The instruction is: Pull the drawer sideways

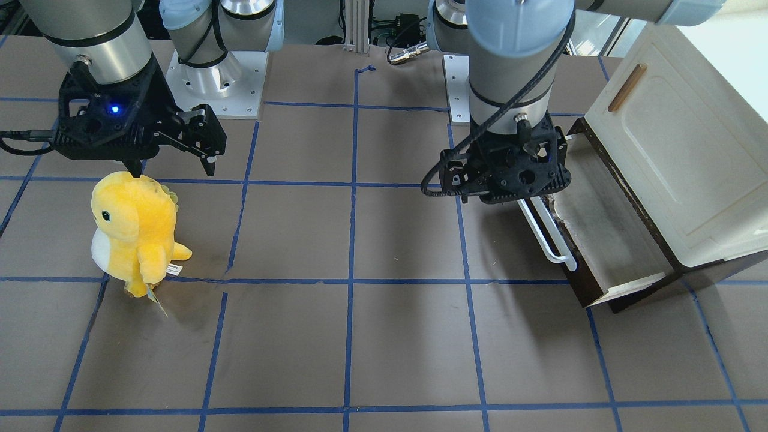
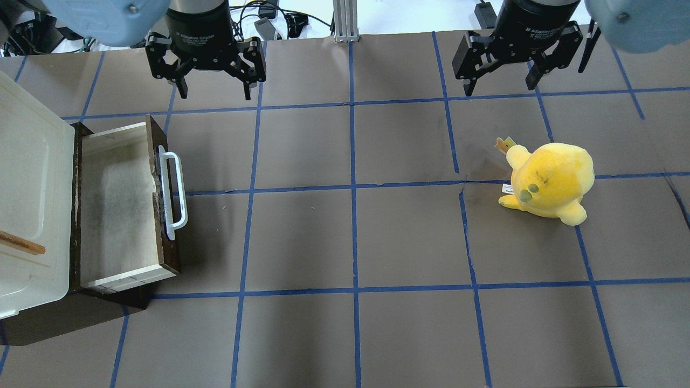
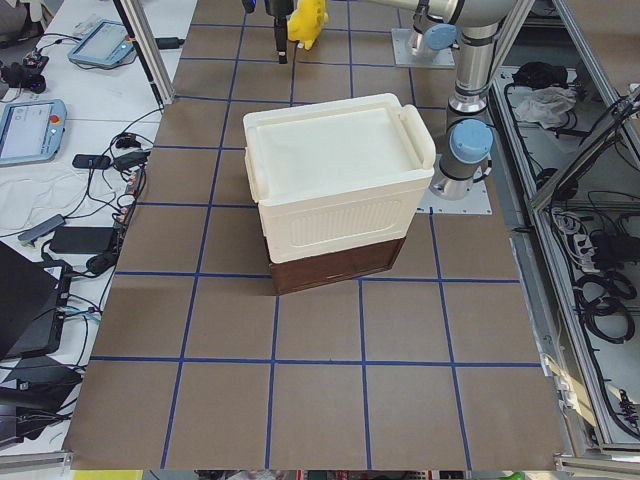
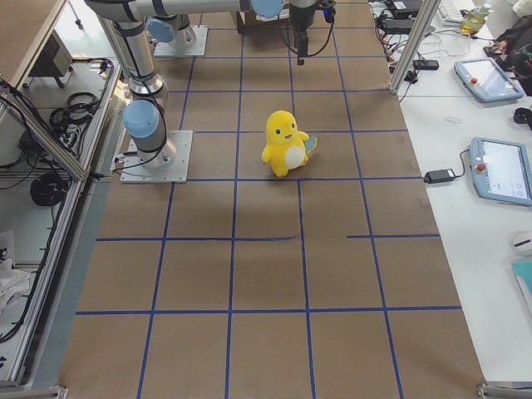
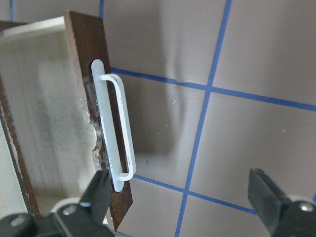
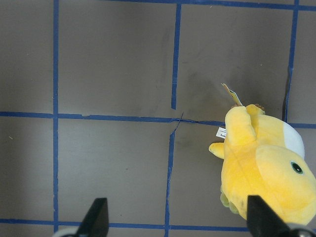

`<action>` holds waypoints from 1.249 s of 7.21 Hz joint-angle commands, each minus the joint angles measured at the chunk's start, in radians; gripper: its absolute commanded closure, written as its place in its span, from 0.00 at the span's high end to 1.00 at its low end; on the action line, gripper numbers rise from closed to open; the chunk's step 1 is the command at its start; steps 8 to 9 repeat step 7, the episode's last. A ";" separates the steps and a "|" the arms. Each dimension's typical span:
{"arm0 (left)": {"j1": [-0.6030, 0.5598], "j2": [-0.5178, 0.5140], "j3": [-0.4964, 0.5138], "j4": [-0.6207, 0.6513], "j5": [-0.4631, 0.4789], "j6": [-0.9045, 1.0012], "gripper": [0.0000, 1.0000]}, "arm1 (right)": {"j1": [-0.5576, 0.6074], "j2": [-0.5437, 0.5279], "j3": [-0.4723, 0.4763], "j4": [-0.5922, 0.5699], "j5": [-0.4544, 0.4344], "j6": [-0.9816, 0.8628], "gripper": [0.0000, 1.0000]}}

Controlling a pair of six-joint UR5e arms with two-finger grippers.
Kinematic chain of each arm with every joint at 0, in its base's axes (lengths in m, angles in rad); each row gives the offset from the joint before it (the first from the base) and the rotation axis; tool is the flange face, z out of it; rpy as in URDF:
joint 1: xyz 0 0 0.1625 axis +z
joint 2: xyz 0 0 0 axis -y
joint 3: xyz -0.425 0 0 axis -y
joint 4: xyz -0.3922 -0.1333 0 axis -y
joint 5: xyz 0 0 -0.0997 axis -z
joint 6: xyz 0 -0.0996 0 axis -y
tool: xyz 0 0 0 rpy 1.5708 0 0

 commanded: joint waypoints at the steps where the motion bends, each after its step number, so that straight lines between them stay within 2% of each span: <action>1: 0.083 0.072 -0.044 0.042 -0.078 0.168 1.00 | 0.000 0.000 0.000 0.000 0.001 0.000 1.00; 3: 0.169 0.115 -0.109 0.047 -0.127 0.221 1.00 | 0.000 0.000 0.000 0.000 0.001 0.000 1.00; 5: 0.168 0.157 -0.169 0.080 -0.132 0.221 1.00 | 0.000 0.000 0.000 0.000 -0.001 0.000 1.00; 9: 0.170 0.174 -0.177 0.082 -0.127 0.235 1.00 | 0.000 0.000 0.000 0.000 -0.001 0.000 1.00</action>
